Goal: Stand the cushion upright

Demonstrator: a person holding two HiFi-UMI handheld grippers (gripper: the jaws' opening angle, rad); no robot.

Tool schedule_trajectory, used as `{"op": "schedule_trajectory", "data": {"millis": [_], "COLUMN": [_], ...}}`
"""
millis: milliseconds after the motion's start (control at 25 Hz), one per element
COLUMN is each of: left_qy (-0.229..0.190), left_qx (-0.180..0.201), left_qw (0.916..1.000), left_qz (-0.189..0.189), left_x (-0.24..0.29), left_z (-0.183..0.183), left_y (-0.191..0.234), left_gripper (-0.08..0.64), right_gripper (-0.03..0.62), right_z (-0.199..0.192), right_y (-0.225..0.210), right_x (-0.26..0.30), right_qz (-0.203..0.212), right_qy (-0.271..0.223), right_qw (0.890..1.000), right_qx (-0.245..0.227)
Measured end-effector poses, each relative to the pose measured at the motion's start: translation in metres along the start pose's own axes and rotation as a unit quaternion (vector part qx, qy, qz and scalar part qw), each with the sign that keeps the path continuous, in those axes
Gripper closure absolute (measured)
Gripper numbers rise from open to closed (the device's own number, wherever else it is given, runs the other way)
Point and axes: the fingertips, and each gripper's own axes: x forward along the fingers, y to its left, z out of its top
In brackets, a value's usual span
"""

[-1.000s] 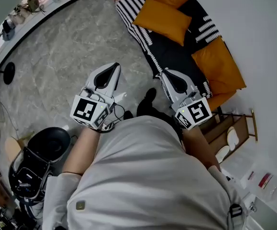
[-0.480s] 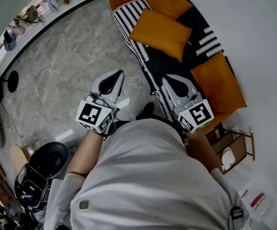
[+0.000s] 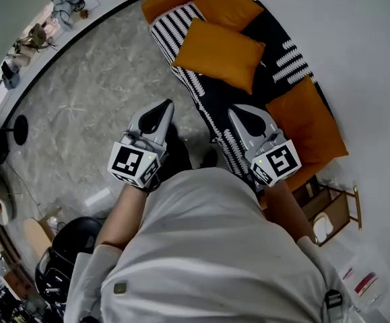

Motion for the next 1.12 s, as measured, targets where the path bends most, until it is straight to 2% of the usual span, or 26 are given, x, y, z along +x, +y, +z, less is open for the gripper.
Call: {"op": "schedule_trajectory", "data": {"millis": [280, 520, 840, 1120], "left_qy": [-0.007, -0.013, -0.009, -0.001], "left_qx": [0.001, 0.004, -0.003, -0.022], "left_qw": [0.9990, 0.9964, 0.9918, 0.9865], "left_qz": [-0.045, -0.083, -0.128, -0.162], "left_x": [0.054, 0.099, 0.131, 0.162], "left_z": [0.012, 0.035, 0.050, 0.048], "left_y": [0.051, 0.123, 0.213, 0.242], "left_gripper": [0.557, 0.557, 0.557, 0.557], "right_gripper": [0.581, 0.581, 0.581, 0.581], "right_z": [0.007, 0.021, 0.036, 0.032], "right_y": [-0.043, -0.079, -0.099, -0.117], "right_x": [0.047, 0.114, 0.194, 0.223], "right_qz": [-0.052, -0.094, -0.143, -0.168], "right_qy": [0.008, 0.009, 0.019, 0.043], "right_qw": [0.999, 0.995, 0.989, 0.984], "right_qx": [0.003, 0.013, 0.022, 0.030]}}
